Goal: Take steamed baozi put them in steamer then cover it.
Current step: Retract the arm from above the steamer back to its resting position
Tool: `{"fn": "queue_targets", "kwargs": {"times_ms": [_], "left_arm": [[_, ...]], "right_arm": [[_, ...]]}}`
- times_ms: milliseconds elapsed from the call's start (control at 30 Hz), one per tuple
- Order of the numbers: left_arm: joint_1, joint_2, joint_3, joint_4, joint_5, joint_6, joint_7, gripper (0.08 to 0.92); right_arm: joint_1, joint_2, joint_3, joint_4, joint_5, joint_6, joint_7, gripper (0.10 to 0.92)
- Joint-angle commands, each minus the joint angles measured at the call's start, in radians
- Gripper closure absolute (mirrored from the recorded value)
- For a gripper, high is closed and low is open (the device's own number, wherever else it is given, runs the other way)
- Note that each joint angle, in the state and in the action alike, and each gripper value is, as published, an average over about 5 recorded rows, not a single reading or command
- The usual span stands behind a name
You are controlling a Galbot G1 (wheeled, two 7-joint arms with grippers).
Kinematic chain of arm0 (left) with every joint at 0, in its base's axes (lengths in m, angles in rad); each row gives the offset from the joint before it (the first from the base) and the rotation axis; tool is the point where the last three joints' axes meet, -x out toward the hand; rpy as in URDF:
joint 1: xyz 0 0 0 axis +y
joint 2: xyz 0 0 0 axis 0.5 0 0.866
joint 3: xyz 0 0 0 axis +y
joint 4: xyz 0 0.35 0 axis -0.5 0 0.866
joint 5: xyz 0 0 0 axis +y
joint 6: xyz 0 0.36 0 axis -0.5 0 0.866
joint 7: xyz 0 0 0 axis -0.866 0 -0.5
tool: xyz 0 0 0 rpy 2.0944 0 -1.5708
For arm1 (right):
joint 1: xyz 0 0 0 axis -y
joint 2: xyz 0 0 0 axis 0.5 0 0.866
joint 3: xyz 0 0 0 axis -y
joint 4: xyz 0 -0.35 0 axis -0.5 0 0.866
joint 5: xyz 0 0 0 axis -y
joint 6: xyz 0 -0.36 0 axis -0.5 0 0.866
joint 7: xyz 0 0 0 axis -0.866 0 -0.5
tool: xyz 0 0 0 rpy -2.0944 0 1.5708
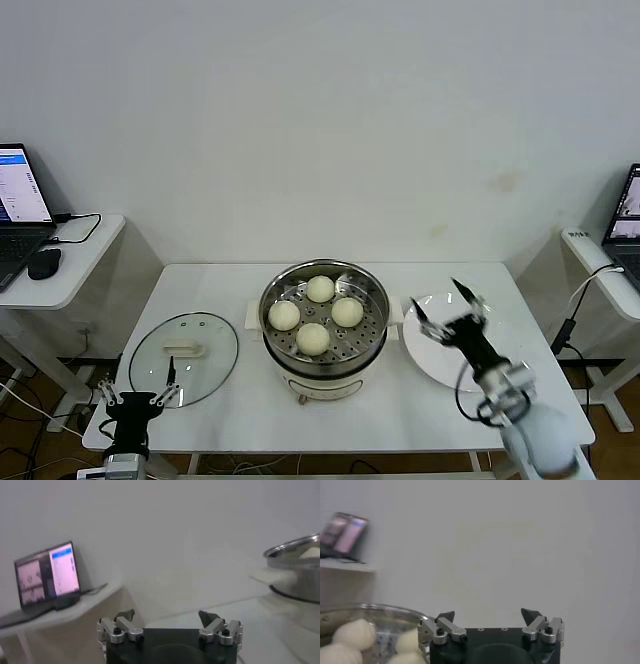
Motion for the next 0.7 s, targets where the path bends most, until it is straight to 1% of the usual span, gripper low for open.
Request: {"fn": "queue_targets", "kwargs": {"times_ms": [33,167,267,467,700], "left_arm": [[-0.014,0.049,-0.053,0.230,0.797,-0.115,-0.076,0.177],[-0.039,0.075,-0.052,0.293,0.947,-0.116,-0.110,0.177],[-0.081,0.102,-0.045,0.326,1.012,-0.113,-0.117,0.177],[-0.208,0.165,0.003,0.447,1.037,-0.117,-0.116,0.177],[-0.364,0.204,0.048,0.577,1.041,-0.129,-0.119,0.177]], "right_arm": [[-0.298,0.241,0.225,-0.006,-0.073,0.108,-0.014,0.202],[-0.293,0.258,0.232,-0.027,-0.078,0.112,-0.012,0.203],[-0.288,0.269,0.237,-0.039,-0.079,0.114,-0.009,0.203],[-0.279,0.294,0.253,-0.047,-0.072,0.111,0.001,0.202],[-0.283,0.327,0.275,-0.046,-0.078,0.113,0.005,0.203]]}}
